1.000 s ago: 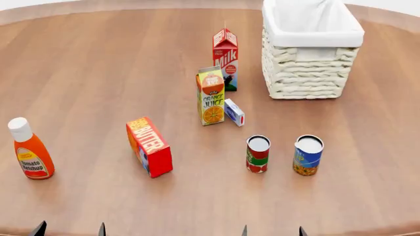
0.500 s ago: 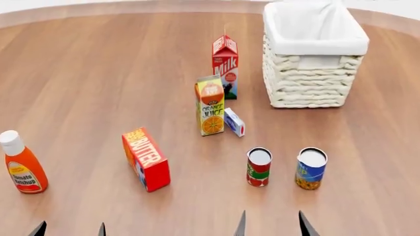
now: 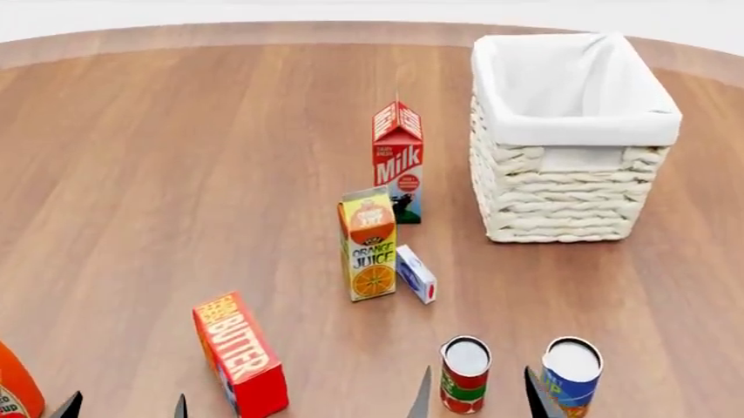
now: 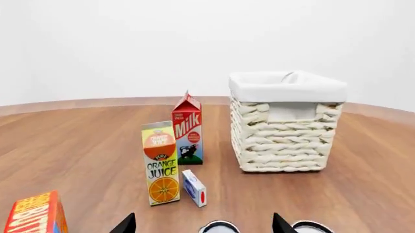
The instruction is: Pick up the orange juice, and put it in the basket.
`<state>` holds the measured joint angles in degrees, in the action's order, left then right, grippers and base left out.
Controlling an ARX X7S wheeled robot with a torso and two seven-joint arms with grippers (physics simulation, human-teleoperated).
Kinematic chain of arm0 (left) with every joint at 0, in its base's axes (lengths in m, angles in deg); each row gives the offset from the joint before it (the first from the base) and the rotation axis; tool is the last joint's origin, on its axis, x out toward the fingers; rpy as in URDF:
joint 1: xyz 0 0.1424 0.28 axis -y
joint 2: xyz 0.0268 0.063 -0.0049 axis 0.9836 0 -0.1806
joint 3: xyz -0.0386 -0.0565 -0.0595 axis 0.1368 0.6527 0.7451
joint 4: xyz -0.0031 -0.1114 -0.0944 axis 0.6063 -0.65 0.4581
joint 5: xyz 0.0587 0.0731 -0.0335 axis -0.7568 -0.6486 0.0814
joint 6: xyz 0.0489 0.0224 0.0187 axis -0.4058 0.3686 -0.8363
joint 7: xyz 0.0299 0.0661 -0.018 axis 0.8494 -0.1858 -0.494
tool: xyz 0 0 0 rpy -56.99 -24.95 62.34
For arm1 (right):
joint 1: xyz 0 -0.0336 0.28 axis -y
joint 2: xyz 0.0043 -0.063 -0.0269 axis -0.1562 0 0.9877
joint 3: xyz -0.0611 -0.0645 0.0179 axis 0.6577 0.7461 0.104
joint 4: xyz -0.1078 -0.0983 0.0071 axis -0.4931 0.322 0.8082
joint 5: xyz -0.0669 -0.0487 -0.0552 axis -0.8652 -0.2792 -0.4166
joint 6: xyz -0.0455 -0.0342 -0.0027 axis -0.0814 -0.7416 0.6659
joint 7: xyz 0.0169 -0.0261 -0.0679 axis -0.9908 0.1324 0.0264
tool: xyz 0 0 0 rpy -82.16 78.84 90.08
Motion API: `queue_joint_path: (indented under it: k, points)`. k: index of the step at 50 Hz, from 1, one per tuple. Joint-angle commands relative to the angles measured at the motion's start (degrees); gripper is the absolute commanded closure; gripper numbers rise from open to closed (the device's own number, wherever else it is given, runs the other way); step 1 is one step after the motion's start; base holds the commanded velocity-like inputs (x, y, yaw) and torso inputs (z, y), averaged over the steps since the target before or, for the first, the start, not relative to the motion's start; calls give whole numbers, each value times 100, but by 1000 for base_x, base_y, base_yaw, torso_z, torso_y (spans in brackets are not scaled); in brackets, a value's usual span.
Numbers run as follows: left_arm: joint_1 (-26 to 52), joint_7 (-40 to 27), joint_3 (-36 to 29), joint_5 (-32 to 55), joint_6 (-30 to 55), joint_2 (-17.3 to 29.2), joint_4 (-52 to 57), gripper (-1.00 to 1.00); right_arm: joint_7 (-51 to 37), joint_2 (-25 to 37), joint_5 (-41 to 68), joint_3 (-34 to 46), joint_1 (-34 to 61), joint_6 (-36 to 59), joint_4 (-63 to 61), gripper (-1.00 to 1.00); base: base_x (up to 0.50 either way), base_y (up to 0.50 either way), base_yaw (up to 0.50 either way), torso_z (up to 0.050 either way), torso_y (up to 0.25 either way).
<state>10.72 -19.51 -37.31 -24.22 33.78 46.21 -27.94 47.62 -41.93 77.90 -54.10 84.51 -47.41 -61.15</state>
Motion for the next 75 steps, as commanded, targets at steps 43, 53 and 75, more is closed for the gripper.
queue_joint_path:
  k: [43,53,75]
  points:
    - [36,-293,-302,251,-50,251,-16,-100,-250,221,167,323,-117,-328,31,-100,372,0,0,0,0]
    - [42,-334,-345,286,-58,286,-19,-100,-306,254,178,364,-110,-343,40,-100,371,0,0,0,0]
    - [55,-415,-430,356,-76,355,-25,-100,-393,360,177,516,-198,-282,-119,-100,237,0,0,0,0]
